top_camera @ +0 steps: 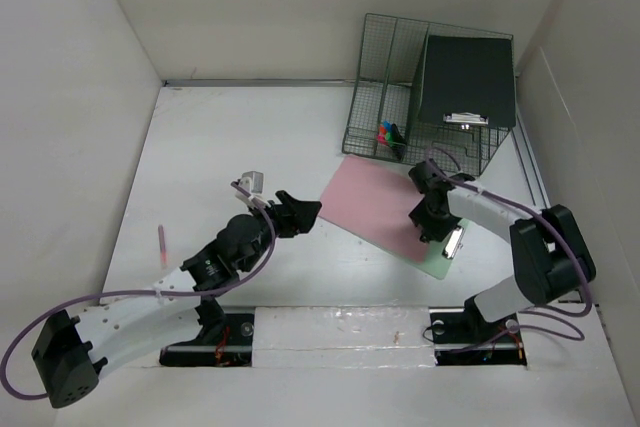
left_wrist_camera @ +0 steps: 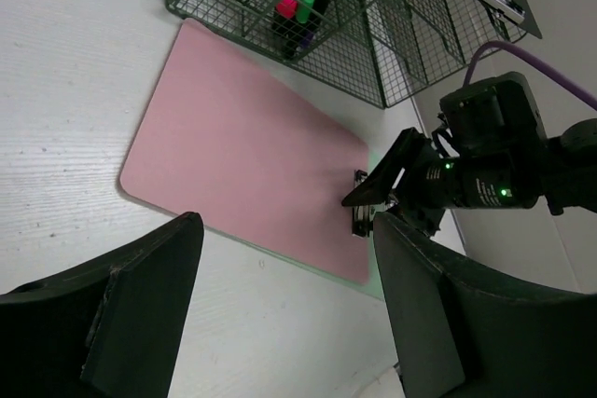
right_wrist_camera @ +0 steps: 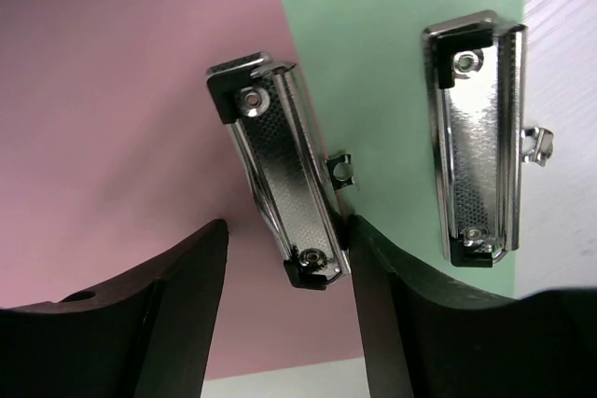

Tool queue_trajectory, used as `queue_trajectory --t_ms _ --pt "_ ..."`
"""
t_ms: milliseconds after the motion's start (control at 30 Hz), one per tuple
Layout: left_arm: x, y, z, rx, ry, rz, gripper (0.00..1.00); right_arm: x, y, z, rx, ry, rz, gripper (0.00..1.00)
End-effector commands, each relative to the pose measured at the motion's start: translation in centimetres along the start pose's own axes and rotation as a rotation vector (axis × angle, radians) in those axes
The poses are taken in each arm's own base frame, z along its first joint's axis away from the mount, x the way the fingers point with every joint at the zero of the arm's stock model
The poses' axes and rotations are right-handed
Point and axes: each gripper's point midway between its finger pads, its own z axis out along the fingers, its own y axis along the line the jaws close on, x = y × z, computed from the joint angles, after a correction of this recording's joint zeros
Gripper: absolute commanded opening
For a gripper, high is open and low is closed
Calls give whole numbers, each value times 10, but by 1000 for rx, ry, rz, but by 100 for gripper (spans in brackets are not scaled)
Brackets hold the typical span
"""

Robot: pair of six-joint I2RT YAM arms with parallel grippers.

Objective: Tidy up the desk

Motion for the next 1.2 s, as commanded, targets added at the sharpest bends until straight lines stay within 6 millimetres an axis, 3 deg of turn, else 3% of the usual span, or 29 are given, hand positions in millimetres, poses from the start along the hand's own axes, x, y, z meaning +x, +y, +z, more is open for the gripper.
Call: queue_trajectory --t_ms 0,100,133,167,300,400,433,633,767,967,1033,1167 --pt "-7 7 0 -35 -34 11 70 41 21 -4 -50 99 -33 59" --pt "-8 9 1 -49 -41 8 70 80 39 -5 -89 157 -111 56" --pt "-9 9 0 -47 -45 7 70 91 40 -3 -97 173 -126 55" --pt "-9 10 0 -51 -47 4 70 116 38 0 -94 211 -182 54" --pt "-10 14 -1 -65 -60 -6 70 170 40 7 -109 207 -315 48" --pt "-10 19 0 -76 -75 -17 70 190 63 -8 -186 144 -413 34" --pt "-8 21 0 -84 -76 -21 70 192 76 -18 -227 124 -419 34" --pt "-3 37 7 -159 -76 -2 69 180 92 -28 -317 12 -379 35" --pt "2 46 11 -209 -70 10 68 175 100 -32 -369 -4 -388 54" --pt "7 53 16 -245 -60 23 66 154 115 -50 -397 -111 -444 55" --pt "6 57 18 -258 -66 25 65 143 122 -51 -390 -138 -444 56" --pt "5 56 19 -255 -73 22 65 133 116 -28 -299 -146 -473 58"
